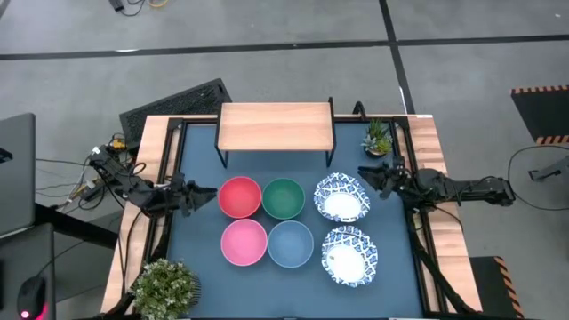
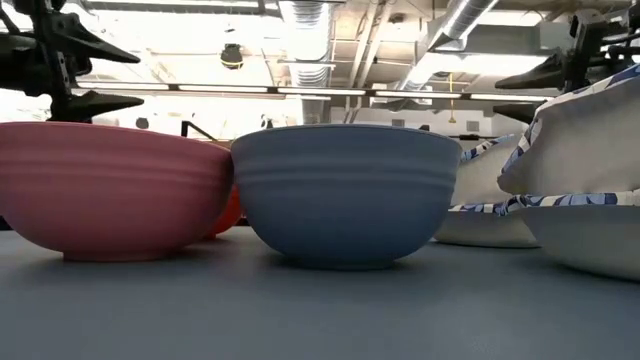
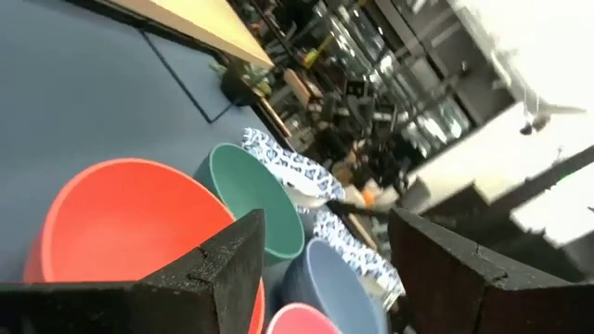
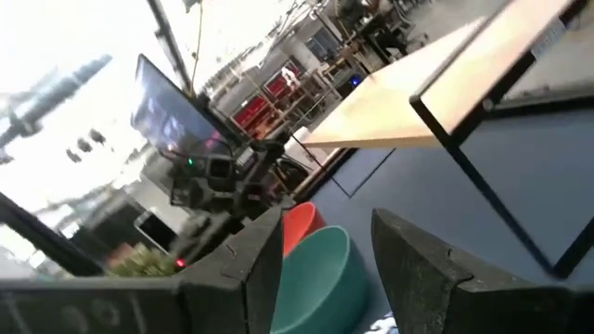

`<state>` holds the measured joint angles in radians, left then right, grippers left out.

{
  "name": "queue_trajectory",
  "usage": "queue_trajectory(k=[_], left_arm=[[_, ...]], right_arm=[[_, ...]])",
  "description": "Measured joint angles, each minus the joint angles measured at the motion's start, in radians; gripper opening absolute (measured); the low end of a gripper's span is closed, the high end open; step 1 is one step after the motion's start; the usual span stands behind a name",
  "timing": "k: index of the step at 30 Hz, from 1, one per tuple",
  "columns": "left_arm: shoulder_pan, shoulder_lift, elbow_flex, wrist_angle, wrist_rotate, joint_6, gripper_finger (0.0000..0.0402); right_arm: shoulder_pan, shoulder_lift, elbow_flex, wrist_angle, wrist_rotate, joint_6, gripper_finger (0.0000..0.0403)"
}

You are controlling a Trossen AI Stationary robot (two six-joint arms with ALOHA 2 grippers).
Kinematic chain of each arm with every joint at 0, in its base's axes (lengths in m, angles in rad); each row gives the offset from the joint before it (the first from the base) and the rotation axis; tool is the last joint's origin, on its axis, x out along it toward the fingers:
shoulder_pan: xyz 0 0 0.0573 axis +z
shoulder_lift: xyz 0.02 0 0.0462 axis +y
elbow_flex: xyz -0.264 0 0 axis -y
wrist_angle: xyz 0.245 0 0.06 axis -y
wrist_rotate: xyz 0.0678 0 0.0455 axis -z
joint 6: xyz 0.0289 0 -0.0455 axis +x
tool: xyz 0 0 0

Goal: Place and stack bowls onto a shelf
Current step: Put the top white patterned bowl on the shelf

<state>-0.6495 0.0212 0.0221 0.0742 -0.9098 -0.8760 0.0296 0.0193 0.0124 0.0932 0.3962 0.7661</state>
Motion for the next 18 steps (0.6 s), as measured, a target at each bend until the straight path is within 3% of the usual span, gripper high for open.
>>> queue_trajectory(k=[6,11,15,18], left_arm=[[0.000,0.000,0.000,0.065,-0.063,-0.110,0.0214],[0.000,0.000,0.000,0.198,-0.055,-0.017,0.0214],[0.000,0.000,0.000,0.351,-0.043,0.091,0.0214],[0.000,0.000,0.000,0.476,-0.040,0.179,0.0214]], right_arm=[[0.003,0.000,0.002,0.048,-0.042,0.231,0.0189],[0.003,0.014,0.060,0.196,-0.194,0.018,0.0189],[0.003,0.120,0.263,-0.045,-0.191,-0.192,0.0189],[0.003,0.284,0.459,-0.320,-0.183,-0.288,0.0189]])
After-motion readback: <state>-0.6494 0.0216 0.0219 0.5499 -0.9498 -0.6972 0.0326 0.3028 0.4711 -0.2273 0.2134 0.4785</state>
